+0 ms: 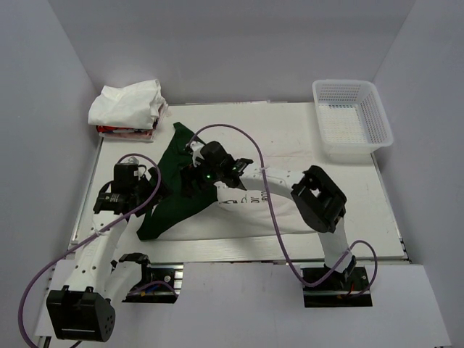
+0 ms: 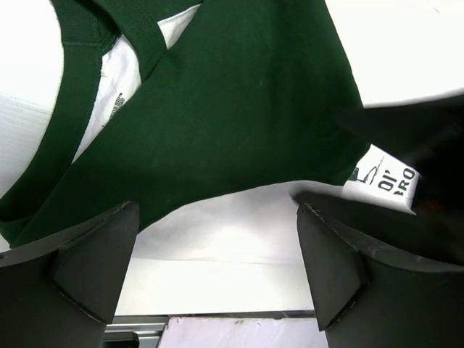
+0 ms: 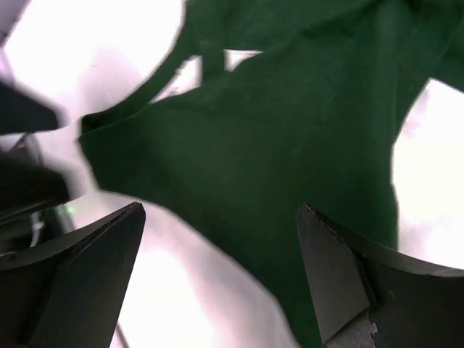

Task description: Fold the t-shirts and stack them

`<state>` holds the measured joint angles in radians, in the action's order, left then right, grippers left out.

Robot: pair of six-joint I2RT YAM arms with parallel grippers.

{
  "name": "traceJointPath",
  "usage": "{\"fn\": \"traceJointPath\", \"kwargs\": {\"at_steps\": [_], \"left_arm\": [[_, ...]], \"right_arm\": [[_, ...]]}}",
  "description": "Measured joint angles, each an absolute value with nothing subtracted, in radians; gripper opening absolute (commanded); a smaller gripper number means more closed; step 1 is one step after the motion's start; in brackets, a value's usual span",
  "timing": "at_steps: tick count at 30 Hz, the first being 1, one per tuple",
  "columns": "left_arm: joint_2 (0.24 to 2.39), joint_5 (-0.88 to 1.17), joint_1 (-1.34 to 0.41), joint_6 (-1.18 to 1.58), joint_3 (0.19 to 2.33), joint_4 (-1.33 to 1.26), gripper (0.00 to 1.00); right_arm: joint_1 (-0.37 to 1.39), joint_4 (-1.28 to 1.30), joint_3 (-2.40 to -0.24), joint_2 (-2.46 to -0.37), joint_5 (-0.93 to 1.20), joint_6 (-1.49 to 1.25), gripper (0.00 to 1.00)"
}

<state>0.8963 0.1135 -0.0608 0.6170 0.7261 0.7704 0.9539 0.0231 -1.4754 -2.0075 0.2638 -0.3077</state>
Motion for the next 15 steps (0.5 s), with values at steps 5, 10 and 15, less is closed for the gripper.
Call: {"fn": "traceJointPath", "kwargs": {"at_steps": [5, 10, 15], "left_arm": [[0.897, 0.113, -0.061, 0.617, 0.726, 0.771, 1.0], [0.907, 0.112, -0.061, 0.617, 0.726, 0.771, 1.0], [0.941, 0.111, -0.061, 0.617, 0.728, 0.78, 1.0]], "right_arm": [[0.894, 0.009, -1.494, -2.128, 0.282, -0.358, 0.9], [0.821, -0.034, -1.498, -2.172, 0.352, -0.382, 0.9], [0.797, -0.055, -1.497, -2.184, 0.41, -0.371, 0.9]]}}
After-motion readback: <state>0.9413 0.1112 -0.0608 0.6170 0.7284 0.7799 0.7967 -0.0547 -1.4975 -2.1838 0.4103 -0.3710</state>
